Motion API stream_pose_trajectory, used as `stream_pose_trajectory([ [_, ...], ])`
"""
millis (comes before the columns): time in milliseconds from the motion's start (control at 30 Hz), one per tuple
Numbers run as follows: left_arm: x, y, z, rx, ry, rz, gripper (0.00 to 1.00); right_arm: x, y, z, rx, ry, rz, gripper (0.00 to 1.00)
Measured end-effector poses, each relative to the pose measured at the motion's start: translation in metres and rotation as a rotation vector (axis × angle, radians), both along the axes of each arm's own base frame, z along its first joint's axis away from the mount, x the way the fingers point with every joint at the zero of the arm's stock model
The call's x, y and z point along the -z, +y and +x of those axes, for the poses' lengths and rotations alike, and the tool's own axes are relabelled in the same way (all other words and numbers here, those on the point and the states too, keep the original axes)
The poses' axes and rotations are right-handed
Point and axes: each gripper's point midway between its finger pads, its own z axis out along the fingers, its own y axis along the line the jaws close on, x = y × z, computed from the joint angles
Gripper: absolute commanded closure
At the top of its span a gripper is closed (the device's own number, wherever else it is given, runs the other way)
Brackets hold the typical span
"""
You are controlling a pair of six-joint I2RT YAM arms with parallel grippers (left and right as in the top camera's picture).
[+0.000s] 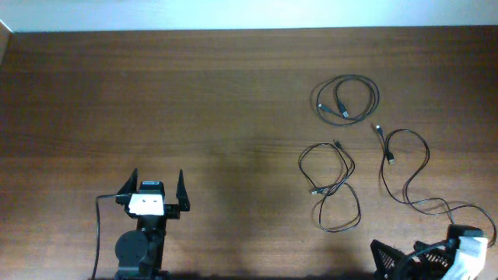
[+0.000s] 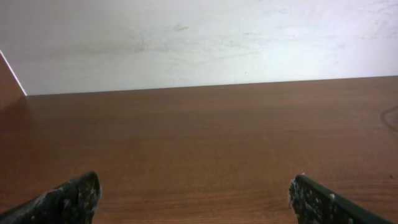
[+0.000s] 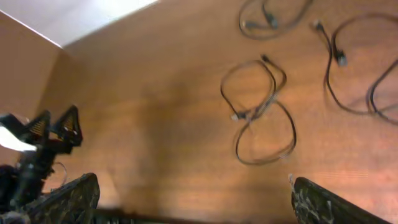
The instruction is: Untangle cables
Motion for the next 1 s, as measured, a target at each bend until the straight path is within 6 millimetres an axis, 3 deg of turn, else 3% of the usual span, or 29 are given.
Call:
stream_pose_trajectory([
  [200, 0.000, 0.000, 0.000, 0.000, 0.000, 0.000, 0.01, 0.011, 0.000, 0.001, 0.000, 0.039, -0.002, 0.02],
  [300, 0.000, 0.000, 0.000, 0.000, 0.000, 0.000, 0.01, 0.035, 0.000, 0.004, 0.001, 0.110, -0.005, 0.02],
  [400, 0.000, 0.000, 0.000, 0.000, 0.000, 0.000, 0.01, 0.059, 0.000, -0.006, -0.001, 0.101, -0.004, 0.02],
  [567, 0.000, 0.000, 0.000, 0.000, 0.000, 0.000, 0.01, 0.084, -0.001, -0.023, -0.001, 0.010, 0.000, 0.02],
  [733, 0.000, 0.000, 0.000, 0.000, 0.000, 0.000, 0.01, 0.103, -0.001, -0.020, -0.001, 0.011, -0.001, 0.02],
  [833, 0.000, 0.000, 0.000, 0.000, 0.000, 0.000, 0.01, 0.093, 0.000, -0.003, -0.001, -0.063, 0.003, 0.02],
  [967, 0.000, 0.000, 0.000, 0.000, -0.001, 0.000, 0.01, 0.030, 0.002, 0.042, 0.000, -0.397, 0.018, 0.02],
  [1000, 0.000, 0.000, 0.000, -0.001, 0.000, 0.000, 0.01, 0.003, 0.003, 0.055, -0.001, -0.529, 0.025, 0.02],
])
